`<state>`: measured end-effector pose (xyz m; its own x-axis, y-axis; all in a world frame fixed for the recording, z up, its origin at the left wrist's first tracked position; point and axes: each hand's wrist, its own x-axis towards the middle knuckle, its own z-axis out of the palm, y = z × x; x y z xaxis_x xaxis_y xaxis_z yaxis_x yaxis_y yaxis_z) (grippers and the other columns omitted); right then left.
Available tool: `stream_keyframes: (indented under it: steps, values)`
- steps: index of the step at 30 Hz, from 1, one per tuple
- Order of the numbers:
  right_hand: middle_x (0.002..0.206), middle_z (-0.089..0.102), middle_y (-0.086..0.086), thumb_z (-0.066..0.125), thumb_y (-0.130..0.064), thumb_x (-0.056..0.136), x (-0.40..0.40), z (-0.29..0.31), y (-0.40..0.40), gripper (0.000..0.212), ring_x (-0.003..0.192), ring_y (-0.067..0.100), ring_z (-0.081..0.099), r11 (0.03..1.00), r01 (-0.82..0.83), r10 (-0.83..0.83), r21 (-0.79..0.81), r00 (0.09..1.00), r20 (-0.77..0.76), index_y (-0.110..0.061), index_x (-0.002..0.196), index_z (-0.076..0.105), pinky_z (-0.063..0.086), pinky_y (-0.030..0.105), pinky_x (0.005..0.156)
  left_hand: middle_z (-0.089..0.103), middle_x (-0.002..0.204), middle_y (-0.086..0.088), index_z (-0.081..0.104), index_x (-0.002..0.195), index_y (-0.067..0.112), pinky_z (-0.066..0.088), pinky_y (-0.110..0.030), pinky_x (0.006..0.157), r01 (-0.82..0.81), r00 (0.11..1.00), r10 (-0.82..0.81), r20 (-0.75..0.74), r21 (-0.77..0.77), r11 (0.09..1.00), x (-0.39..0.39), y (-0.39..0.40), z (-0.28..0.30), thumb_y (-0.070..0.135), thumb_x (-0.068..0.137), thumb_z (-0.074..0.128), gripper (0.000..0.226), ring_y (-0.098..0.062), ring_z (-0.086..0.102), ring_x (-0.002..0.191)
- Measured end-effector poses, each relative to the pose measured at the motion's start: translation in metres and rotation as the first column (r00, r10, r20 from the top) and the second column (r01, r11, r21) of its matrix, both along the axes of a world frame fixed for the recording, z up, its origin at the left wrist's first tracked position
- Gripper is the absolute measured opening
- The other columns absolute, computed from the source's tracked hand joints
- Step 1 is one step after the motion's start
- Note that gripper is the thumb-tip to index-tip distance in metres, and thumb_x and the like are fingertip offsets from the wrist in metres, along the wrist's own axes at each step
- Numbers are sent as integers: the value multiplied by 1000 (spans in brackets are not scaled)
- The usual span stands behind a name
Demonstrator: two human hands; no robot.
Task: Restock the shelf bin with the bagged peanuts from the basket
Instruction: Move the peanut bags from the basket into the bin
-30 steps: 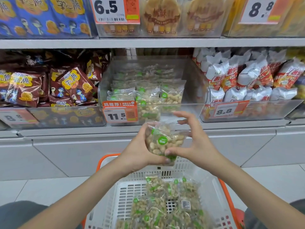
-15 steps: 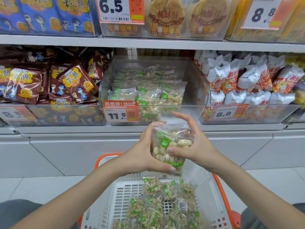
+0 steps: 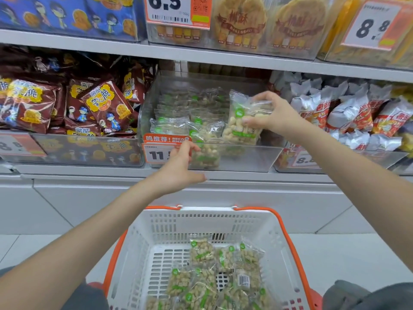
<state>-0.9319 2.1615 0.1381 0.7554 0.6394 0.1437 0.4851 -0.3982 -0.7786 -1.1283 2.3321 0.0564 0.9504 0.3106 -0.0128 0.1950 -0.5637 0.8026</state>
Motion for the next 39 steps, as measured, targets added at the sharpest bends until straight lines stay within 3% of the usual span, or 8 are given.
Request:
stream_keyframes:
  steps: [3,8,11,16,21,28,34,39]
  values:
    - [112,67,6,83,-33,58,14,-6,-4,48,99,19,67,997,-79,70,-23,962,-265,-31,99,59,54,42,91,37,119,-8,32,114,32,41,-37,100,23,1000,-22,-17,60,998,0,2,-1,26,76,76,59,-22,44,111]
    - [127,59,-3,81,-27,59,21,5,3,57,109,18,63,977,-142,74,-156,924,-376,-32,111,60,53,41,93,35,119,-7,32,116,29,41,-34,97,23,999,-21,-24,64,998,2,0,1,26,76,76,59,-22,43,111]
    - [121,60,3,80,-12,63,22,16,2,57,102,23,66,984,-112,45,-136,908,-416,-24,115,59,58,43,81,35,121,-8,32,116,30,41,-38,101,34,999,-32,-33,55,998,0,1,2,26,76,76,60,-24,44,112]
    - [105,55,-1,73,4,75,19,26,-1,58,89,18,64,978,-84,27,-193,959,-281,-25,120,51,60,33,58,35,123,-8,32,119,34,41,-42,103,50,998,-48,-39,68,996,-1,3,1,26,76,76,62,-25,45,112]
    - [119,48,5,76,-2,75,16,27,3,61,95,26,61,938,-114,80,-328,990,-113,-29,123,51,61,38,62,33,117,-8,31,125,36,39,-34,97,54,998,-52,-30,84,995,0,-3,2,23,79,73,64,-27,43,111]
    - [118,47,6,78,-3,73,14,38,6,67,95,24,58,909,-139,151,-393,989,0,-27,130,53,60,30,56,35,117,-9,16,133,54,41,-33,94,56,998,-56,1,81,995,-1,-2,2,21,80,71,83,-28,45,108]
    - [106,52,9,79,-6,74,14,43,0,41,87,16,55,931,-98,181,-351,961,210,-28,105,61,59,33,60,34,114,-9,9,138,58,40,-32,95,57,998,-53,-30,147,988,2,0,0,26,82,69,89,-28,42,108]
    - [108,58,8,82,-15,72,12,30,-1,34,98,25,59,850,-89,252,-519,934,252,-35,93,64,49,28,66,37,114,-11,10,137,56,46,-45,94,27,999,-15,-49,246,969,3,0,-2,28,80,69,86,-30,45,107]
